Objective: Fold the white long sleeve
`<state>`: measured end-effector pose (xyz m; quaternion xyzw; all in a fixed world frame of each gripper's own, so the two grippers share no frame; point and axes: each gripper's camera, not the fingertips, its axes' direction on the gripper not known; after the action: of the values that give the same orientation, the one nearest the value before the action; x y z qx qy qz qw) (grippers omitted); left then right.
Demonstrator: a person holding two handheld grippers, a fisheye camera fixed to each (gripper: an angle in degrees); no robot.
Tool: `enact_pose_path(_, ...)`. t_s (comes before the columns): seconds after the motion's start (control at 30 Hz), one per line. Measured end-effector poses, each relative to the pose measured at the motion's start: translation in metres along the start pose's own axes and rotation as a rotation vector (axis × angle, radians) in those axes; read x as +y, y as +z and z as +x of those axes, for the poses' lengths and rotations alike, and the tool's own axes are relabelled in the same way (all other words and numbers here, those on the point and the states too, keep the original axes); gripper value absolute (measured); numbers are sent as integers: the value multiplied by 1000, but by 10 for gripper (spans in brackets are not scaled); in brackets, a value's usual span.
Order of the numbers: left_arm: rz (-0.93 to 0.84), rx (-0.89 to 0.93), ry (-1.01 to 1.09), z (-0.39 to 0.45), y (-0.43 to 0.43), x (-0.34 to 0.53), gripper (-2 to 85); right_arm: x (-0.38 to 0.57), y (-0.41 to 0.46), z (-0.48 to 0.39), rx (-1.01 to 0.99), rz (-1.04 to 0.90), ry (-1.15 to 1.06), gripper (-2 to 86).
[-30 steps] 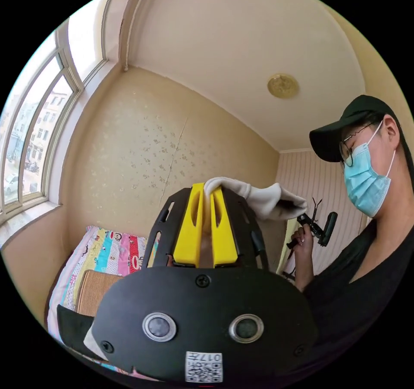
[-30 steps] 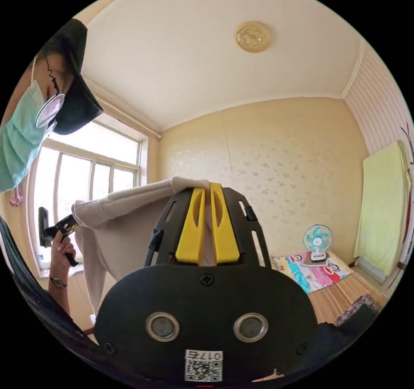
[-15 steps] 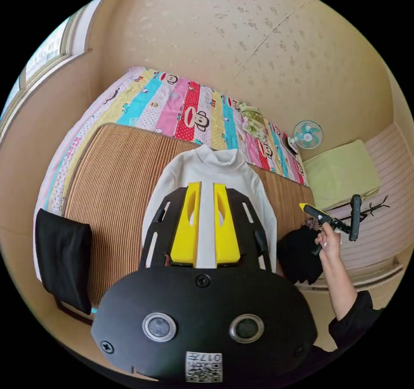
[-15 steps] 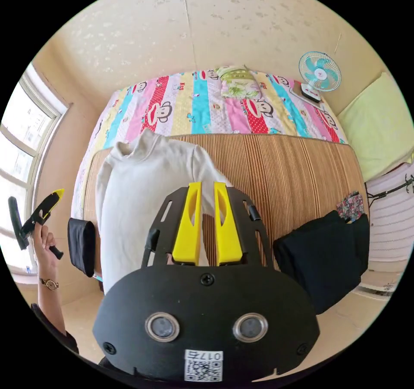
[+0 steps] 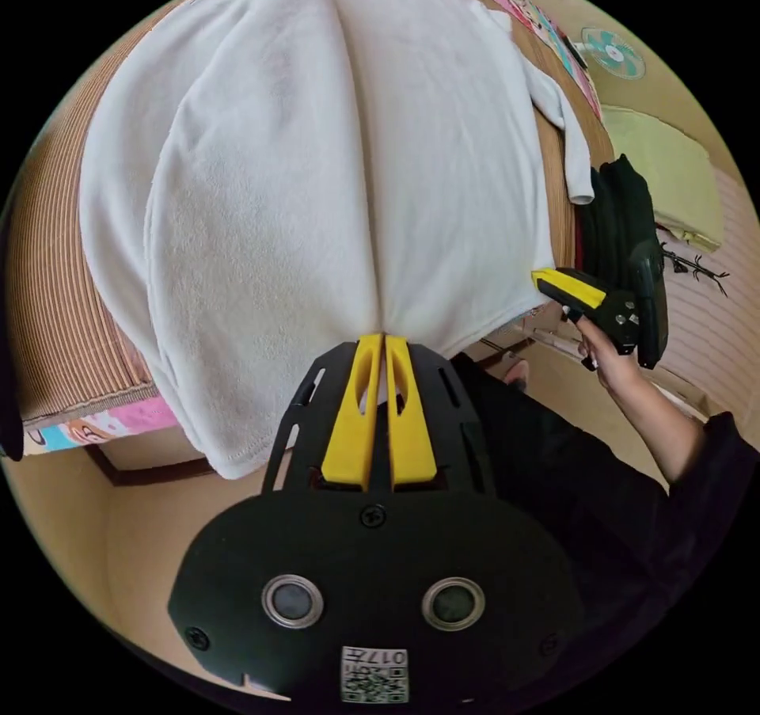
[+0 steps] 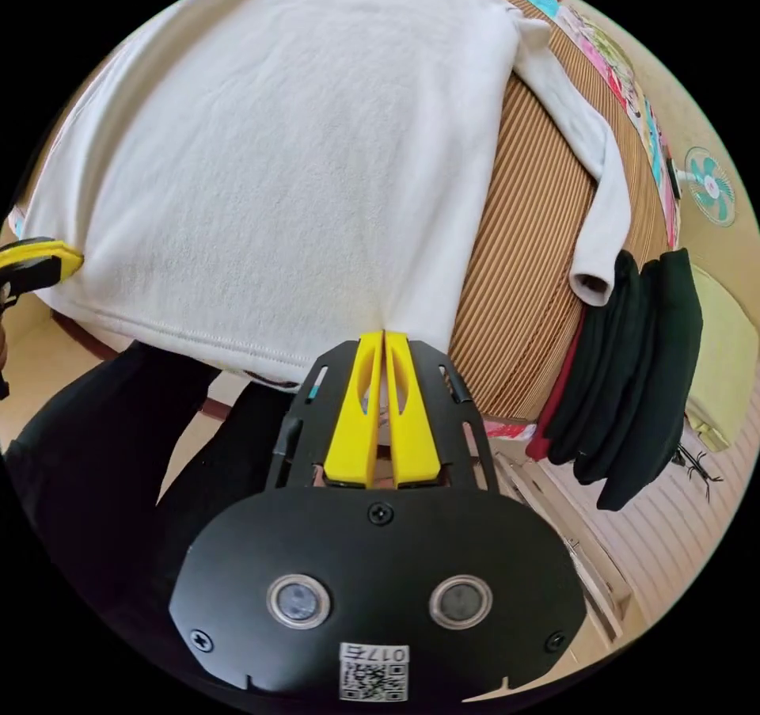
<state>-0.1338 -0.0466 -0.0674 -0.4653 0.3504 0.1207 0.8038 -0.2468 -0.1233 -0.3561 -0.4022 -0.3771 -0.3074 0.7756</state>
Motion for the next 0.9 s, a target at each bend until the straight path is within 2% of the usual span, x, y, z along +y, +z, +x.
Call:
enact_pose_path(0.07,217,4,-145,-36,-71,27,21,5,-1,23,-74,-19,60,6)
enact_pose_path(0.17,397,-26,-399,-100,-145,45,83,-4,-3,66,-224,-77,201,5)
enact_pose_path(0.23,387,-12,-470,-136,-161,36,106,-14,0,88,-296,-134,290,4)
enact_pose_path(0.3,309,98,-475,-165,-159,16,101,-29,4,111,-341,-221,376,4)
enact_pose_path(0.37,220,182,-406,-177,-172,-8,51,-39,4,122,-340,-284,407,4)
enact_pose_path(0.43,152,168,-352,-178,-198,-17,39,-47,2,128,-315,-328,392,4)
enact_pose_path(0.5,188,118,-348,-182,-245,-7,30,-54,-1,133,-276,-355,348,4)
enact_pose_path(0.6,415,-14,-420,-205,-348,41,32,-54,-7,142,-255,-359,346,3)
enact_pose_path(0.67,560,-99,-614,-242,-408,89,44,-52,-10,148,-247,-352,353,3)
enact_pose_path(0.73,653,-94,-766,-272,-431,127,56,-50,-13,153,-239,-345,356,3)
enact_pose_path(0.8,709,-8,-870,-297,-435,156,83,-49,-16,158,-224,-345,346,3)
enact_pose_path(0.87,730,253,-948,-324,-414,180,98,-48,-19,162,-213,-348,337,3)
enact_pose_path(0.9,735,317,-967,-328,-405,184,101,-48,-21,165,-207,-350,335,3)
